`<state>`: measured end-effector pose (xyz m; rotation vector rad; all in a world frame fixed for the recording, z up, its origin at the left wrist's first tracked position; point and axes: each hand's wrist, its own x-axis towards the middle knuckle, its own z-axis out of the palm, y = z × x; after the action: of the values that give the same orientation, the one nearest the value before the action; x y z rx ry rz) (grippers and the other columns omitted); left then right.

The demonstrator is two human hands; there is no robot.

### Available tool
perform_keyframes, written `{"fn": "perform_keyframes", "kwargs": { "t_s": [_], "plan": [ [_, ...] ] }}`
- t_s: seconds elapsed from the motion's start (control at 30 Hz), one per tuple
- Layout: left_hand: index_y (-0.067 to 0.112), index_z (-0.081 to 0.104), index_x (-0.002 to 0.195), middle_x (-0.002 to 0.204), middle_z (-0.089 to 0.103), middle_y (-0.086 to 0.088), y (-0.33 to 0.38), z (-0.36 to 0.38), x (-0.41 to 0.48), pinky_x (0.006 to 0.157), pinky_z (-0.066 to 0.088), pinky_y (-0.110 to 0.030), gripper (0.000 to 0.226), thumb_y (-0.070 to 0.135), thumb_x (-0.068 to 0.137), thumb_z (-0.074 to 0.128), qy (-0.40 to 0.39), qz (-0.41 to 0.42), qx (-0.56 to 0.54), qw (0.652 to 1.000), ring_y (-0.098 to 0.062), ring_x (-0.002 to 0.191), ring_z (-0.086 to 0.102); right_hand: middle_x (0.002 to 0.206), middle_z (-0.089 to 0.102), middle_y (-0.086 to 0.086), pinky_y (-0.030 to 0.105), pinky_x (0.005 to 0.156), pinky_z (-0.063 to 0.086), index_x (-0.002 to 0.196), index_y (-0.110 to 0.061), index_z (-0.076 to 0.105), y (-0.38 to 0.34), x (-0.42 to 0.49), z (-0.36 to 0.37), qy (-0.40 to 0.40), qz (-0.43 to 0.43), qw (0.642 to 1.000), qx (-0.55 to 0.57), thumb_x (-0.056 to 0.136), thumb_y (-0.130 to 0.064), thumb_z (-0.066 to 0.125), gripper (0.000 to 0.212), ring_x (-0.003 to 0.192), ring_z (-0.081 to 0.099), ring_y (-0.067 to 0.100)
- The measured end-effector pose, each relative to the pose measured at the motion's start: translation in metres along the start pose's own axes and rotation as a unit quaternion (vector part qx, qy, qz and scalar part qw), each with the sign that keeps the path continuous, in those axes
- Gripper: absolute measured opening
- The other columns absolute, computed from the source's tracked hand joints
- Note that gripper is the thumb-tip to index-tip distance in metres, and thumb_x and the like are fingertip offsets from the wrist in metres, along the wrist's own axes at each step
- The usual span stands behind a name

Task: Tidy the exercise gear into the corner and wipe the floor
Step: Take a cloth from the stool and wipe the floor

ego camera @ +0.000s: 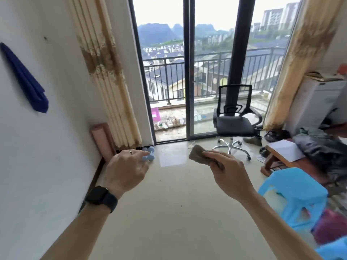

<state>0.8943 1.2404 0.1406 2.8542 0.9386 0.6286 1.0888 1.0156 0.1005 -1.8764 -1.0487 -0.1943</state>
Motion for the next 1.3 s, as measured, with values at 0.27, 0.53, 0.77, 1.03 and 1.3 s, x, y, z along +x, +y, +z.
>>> {"fn": "perform_keyframes", "kwargs": {
  "t_s": [0.27, 0.53, 0.77, 1.03, 1.3],
  "plan": [
    [0.043, 0.060, 0.129, 0.132, 0.062, 0.011, 0.037, 0.102, 0.127, 0.102, 0.041, -0.035, 0.034, 0.046, 0.096, 0.052, -0.101, 0.132, -0.055, 0.985, -0.016, 0.125, 0.053, 0.110, 0.066, -0.027, 0.013, 0.095, 0.043, 0.114, -0.035, 0.073, 0.076, 0.011, -0.013, 0.098, 0.163, 0.979, -0.067, 0.090, -0.005, 0.063, 0.039, 0.106, 0.061, 0.003],
    [0.045, 0.053, 0.134, 0.137, 0.057, 0.018, 0.113, 0.203, 0.203, 0.104, 0.036, -0.030, 0.037, 0.048, 0.099, 0.045, -0.214, 0.253, -0.064, 0.941, -0.011, 0.129, 0.048, 0.106, 0.068, -0.028, 0.010, 0.093, 0.044, 0.109, -0.030, 0.076, 0.143, -0.004, -0.022, 0.178, 0.294, 0.934, -0.100, 0.089, 0.000, 0.065, 0.038, 0.098, 0.059, -0.014],
    [0.044, 0.054, 0.134, 0.137, 0.057, 0.017, 0.224, 0.297, 0.280, 0.104, 0.034, -0.030, 0.037, 0.048, 0.098, 0.044, -0.258, 0.342, -0.061, 0.902, -0.011, 0.129, 0.047, 0.110, 0.070, -0.022, -0.002, 0.090, 0.037, 0.109, -0.026, 0.076, 0.246, 0.019, -0.049, 0.213, 0.362, 0.899, -0.121, 0.089, 0.000, 0.064, 0.035, 0.107, 0.060, -0.006],
    [0.043, 0.057, 0.130, 0.132, 0.061, 0.018, 0.363, 0.374, 0.384, 0.100, 0.039, -0.030, 0.035, 0.047, 0.097, 0.045, -0.264, 0.366, -0.066, 0.890, -0.010, 0.125, 0.051, 0.106, 0.069, -0.019, -0.005, 0.084, 0.034, 0.111, -0.025, 0.075, 0.373, 0.103, -0.127, 0.234, 0.382, 0.885, -0.127, 0.090, 0.000, 0.061, 0.036, 0.094, 0.052, -0.026],
    [0.041, 0.061, 0.127, 0.127, 0.064, 0.014, 0.472, 0.455, 0.447, 0.099, 0.042, -0.033, 0.033, 0.044, 0.097, 0.050, -0.298, 0.384, -0.097, 0.868, -0.012, 0.119, 0.055, 0.107, 0.068, -0.018, -0.005, 0.085, 0.034, 0.114, -0.021, 0.075, 0.486, 0.143, -0.181, 0.213, 0.430, 0.869, -0.124, 0.091, 0.001, 0.059, 0.035, 0.102, 0.058, -0.009]
  ]
}}
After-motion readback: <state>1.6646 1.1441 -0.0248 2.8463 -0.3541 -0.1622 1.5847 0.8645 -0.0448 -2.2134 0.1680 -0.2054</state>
